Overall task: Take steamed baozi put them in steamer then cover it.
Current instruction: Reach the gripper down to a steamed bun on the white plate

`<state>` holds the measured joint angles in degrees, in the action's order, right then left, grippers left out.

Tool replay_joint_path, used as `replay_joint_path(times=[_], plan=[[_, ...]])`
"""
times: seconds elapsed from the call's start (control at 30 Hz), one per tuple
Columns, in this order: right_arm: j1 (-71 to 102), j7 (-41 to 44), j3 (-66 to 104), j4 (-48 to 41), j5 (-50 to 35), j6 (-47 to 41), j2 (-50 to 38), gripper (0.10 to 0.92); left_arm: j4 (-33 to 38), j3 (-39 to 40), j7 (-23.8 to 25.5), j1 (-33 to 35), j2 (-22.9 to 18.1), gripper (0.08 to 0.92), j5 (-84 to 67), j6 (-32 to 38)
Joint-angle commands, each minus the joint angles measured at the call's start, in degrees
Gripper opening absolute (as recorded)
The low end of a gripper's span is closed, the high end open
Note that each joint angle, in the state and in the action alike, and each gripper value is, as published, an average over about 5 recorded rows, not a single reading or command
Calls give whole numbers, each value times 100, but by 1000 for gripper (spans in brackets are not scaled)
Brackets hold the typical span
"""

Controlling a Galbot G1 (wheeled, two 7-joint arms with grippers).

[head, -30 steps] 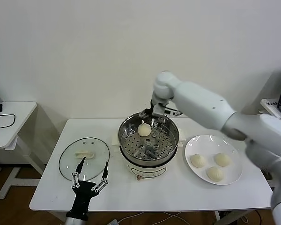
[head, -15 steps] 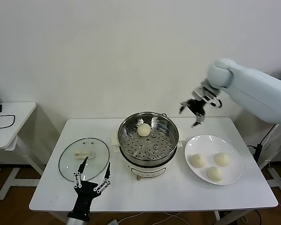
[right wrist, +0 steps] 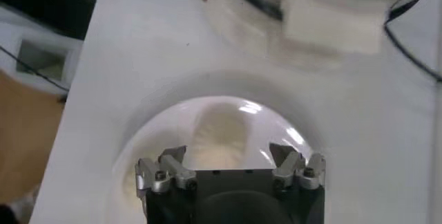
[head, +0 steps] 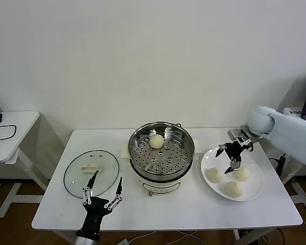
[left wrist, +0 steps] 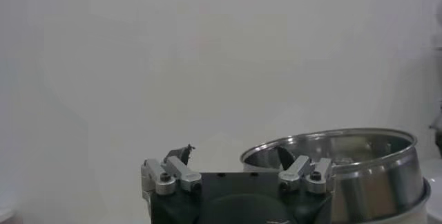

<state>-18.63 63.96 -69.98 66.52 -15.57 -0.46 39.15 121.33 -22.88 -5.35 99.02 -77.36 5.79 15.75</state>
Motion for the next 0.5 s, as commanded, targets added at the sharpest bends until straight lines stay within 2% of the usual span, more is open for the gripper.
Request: replay_joint_path(times=[0.03, 0.5], plan=[[777, -485, 300, -269, -42, -273, 51, 823, -32, 6, -9, 7, -15, 823, 36, 0], [1013, -702, 453, -679, 190, -221, 507, 823, -90, -36, -17, 6, -30, 823, 34, 39]])
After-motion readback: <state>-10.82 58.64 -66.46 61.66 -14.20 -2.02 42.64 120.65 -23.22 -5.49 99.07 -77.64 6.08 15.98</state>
